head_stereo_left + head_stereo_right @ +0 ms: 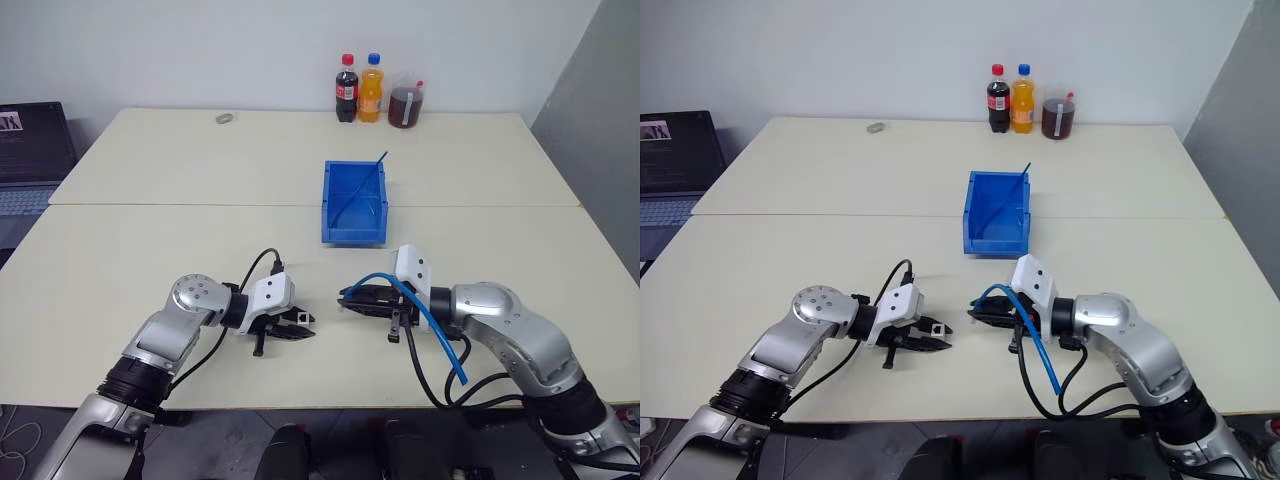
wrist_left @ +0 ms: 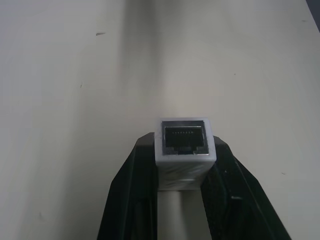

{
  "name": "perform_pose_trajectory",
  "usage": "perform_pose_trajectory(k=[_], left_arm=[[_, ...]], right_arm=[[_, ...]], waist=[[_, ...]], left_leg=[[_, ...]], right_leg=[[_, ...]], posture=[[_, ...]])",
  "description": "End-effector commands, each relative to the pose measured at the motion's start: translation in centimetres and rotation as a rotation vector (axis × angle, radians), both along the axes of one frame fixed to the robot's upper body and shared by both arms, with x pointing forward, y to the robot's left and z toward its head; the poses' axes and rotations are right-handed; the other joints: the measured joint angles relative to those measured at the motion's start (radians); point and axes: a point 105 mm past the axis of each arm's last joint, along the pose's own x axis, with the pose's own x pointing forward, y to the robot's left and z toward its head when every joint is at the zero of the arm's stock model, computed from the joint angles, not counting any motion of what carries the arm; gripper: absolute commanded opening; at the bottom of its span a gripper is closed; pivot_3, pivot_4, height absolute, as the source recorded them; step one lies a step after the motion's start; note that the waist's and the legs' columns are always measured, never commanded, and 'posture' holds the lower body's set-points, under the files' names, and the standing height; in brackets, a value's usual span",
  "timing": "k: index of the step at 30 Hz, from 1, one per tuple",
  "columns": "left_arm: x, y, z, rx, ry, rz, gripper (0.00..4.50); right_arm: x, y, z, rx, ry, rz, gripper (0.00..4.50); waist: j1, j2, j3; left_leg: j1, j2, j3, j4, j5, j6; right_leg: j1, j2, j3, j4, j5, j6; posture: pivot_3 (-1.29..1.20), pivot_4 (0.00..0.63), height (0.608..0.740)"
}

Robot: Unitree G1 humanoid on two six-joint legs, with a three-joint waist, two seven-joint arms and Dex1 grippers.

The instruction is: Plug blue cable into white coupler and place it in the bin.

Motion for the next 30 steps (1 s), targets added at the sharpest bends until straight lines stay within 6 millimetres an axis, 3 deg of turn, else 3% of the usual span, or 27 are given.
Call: perform_pose_trajectory(k=[1,14,30], left_arm=[[-0.9,0.0,-2.0,0.050,0.067,-0.016,0.79],[-1.4,0.4,-2.2,0.072,0.099,-0.059,0.79],[-1.2,0.7,-2.5,0.077,0.098,-0.045,0.79]], right_arm=[[-0.1,1.8,0.3,0.034,-0.046,0.064,0.11],[0.1,5.1,-1.3,-0.004,-0.080,0.168,0.11],[0.7,5.2,-3.4,-0.130,-0.113,0.189,0.11]], waist=[[0.000,0.000,-0.001],[-0.002,0.000,-0.001],[-0.003,0.001,-0.003]], left_leg=[[0.000,0.000,0.000,0.000,0.000,0.000],[0.000,0.000,0.000,0.000,0.000,0.000],[0.002,0.000,0.000,0.000,0.000,0.000]], right_leg=[[0.000,0.000,0.000,0.000,0.000,0.000],[0.000,0.000,0.000,0.000,0.000,0.000],[0.000,0.000,0.000,0.001,0.000,0.000]], posture=[[0.00,0.150,0.740],[0.00,0.150,0.740],[0.00,0.150,0.740]])
